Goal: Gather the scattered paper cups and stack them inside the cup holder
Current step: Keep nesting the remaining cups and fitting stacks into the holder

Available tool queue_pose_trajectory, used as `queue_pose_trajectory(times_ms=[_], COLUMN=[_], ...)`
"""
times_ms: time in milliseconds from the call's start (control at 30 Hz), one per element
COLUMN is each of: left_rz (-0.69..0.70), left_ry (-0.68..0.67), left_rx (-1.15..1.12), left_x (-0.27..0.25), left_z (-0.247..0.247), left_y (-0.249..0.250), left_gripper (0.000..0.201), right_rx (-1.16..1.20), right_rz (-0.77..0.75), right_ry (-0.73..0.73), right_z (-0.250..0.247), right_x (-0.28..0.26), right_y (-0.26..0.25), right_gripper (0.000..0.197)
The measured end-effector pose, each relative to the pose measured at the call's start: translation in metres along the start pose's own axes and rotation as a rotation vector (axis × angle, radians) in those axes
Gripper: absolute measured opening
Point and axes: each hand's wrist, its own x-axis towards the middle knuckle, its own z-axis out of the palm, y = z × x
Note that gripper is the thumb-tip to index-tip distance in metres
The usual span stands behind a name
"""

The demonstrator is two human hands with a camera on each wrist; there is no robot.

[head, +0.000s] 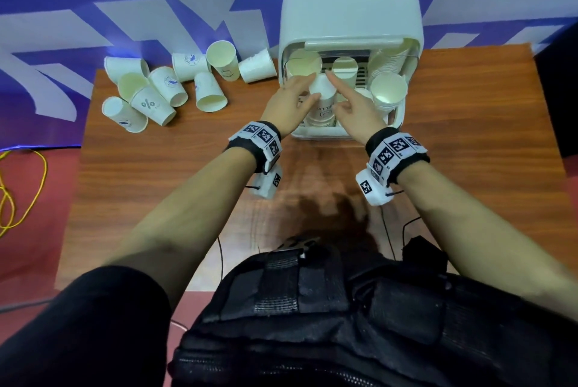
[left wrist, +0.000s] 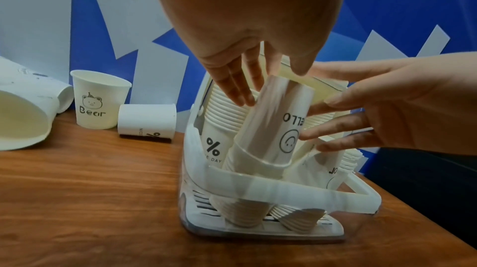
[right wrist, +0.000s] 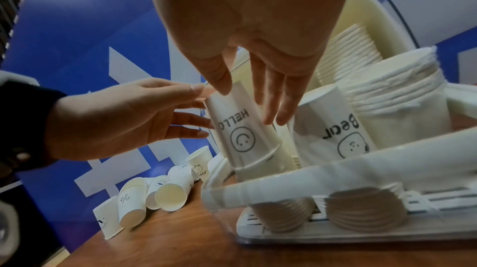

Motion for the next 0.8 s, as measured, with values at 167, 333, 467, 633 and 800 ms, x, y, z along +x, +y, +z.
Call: queue_pose_trajectory(times_ms=[167,333,467,633,800], left_rz=[-0.038,-0.122,-0.151,-0.138,-0.129], left_ry=[-0.034,-0.005,-0.026,-0.092,-0.203], left_rx=[-0.036,-0.175,-0.281,-0.250,-0.192], left_x=[0.003,0.007,0.007,0.007,-0.003], left_z=[0.009,0.013,0.012,0.003,-0.005], left_y=[-0.008,-0.014,-0.018,-0.016,-0.014], left_gripper=[0.048,0.047,0.047,0.047,0.054], right_rx=[0.014,0.053,0.040,-0.054,-0.162], right_rz=[0.031,0.015,0.040,0.020,0.106], right_ry=[-0.025,-0.052,-0.024,0.027,-0.001], right_z=[0.012,0.020,0.025,0.027,0.026], right_x=[0.006,0.010,0.014,0.013,0.006], right_y=[0.012,0.015,0.017,0.016,0.005], right_gripper=[0.050,0.061,0.060,0.058,0.063])
